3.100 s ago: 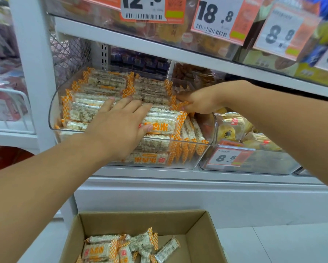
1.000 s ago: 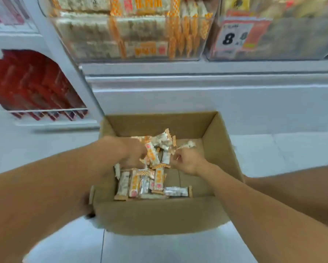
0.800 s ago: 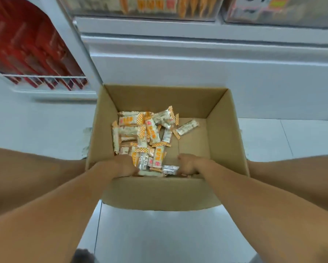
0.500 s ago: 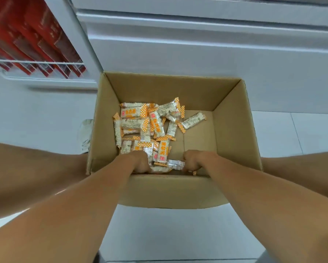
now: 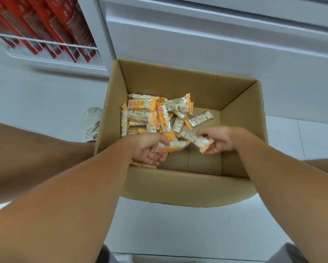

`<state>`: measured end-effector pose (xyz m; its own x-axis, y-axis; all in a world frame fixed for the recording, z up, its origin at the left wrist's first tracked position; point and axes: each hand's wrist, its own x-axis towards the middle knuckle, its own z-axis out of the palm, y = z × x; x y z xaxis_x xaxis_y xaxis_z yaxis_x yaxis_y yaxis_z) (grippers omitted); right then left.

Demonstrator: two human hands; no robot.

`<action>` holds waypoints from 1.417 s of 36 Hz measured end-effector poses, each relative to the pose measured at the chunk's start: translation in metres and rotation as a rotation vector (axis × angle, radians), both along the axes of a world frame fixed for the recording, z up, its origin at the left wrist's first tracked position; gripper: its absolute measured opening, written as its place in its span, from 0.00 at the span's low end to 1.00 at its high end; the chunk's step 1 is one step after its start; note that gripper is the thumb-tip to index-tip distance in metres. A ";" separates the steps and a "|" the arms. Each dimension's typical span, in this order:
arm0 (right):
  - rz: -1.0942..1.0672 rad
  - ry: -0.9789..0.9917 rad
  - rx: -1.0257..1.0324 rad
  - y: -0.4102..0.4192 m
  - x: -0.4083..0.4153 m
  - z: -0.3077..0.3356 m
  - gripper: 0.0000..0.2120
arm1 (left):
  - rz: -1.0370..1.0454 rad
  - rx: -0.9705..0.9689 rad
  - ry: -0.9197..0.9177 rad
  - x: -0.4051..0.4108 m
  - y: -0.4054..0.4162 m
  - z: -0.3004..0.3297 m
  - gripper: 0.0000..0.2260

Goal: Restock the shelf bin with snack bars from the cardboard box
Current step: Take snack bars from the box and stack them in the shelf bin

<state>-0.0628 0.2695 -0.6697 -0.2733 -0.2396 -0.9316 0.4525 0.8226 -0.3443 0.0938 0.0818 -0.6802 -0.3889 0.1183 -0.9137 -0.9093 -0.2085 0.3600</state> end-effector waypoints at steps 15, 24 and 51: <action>0.193 0.104 -0.325 -0.070 0.023 0.015 0.10 | 0.451 -0.280 0.240 -0.023 0.004 0.012 0.17; 0.505 0.452 0.107 -0.049 0.037 -0.047 0.28 | 0.610 -0.313 0.073 -0.010 -0.006 -0.014 0.31; 0.061 -0.535 -0.362 -0.035 0.035 -0.007 0.06 | 0.737 -0.090 0.063 -0.008 -0.003 -0.003 0.13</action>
